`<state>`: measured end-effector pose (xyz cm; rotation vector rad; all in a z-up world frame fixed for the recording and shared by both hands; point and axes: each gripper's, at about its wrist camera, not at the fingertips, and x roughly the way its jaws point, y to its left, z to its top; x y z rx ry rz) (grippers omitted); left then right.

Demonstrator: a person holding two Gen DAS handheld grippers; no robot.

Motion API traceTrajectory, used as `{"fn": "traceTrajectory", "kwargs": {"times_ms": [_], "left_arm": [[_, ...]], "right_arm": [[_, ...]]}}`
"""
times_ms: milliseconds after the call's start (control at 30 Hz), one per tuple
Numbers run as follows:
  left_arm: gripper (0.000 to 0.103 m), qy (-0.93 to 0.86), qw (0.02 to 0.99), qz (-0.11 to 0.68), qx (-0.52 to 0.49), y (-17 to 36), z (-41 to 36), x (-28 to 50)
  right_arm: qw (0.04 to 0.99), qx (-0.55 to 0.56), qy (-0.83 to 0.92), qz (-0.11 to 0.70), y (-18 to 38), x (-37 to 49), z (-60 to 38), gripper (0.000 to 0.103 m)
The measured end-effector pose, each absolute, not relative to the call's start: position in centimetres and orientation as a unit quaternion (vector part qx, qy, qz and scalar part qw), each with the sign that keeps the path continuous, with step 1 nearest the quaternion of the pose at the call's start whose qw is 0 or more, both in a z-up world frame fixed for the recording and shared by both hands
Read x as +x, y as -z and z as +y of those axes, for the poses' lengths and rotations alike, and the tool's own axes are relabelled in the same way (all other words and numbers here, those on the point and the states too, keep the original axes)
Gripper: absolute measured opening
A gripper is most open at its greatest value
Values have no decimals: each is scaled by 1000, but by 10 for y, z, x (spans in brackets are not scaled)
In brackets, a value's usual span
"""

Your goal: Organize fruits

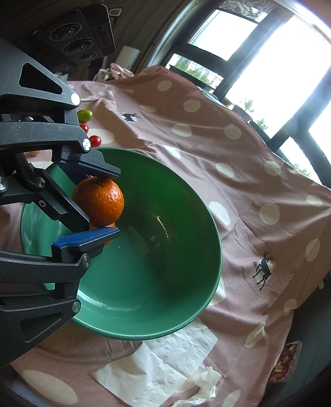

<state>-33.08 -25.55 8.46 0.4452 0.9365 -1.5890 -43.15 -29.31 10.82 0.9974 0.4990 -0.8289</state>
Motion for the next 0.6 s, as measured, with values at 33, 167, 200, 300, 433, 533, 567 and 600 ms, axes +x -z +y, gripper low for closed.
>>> {"fn": "traceTrajectory", "kwargs": {"times_ms": [33, 167, 200, 300, 433, 533, 567, 600], "left_arm": [[42, 681, 581, 403, 190, -84, -256, -331], [42, 679, 582, 404, 192, -83, -257, -331], [42, 678, 583, 405, 190, -82, -257, -330], [43, 671, 593, 400, 194, -84, -254, -330], [56, 665, 607, 394, 185, -90, -244, -324], [63, 660, 616, 392, 173, -96, -231, -316], [64, 659, 621, 390, 169, -98, -225, -312], [65, 656, 627, 387, 164, -101, -219, -309]], "right_arm": [[768, 459, 382, 231, -108, -431, -293, 43], [765, 459, 386, 236, -107, -430, -295, 43], [764, 459, 387, 236, -107, -430, -295, 43], [764, 459, 389, 232, -107, -431, -294, 43], [762, 452, 404, 228, -110, -432, -293, 43], [760, 446, 416, 224, -112, -433, -293, 42], [760, 446, 418, 222, -112, -434, -293, 42], [760, 445, 420, 222, -112, -434, -293, 42]]}}
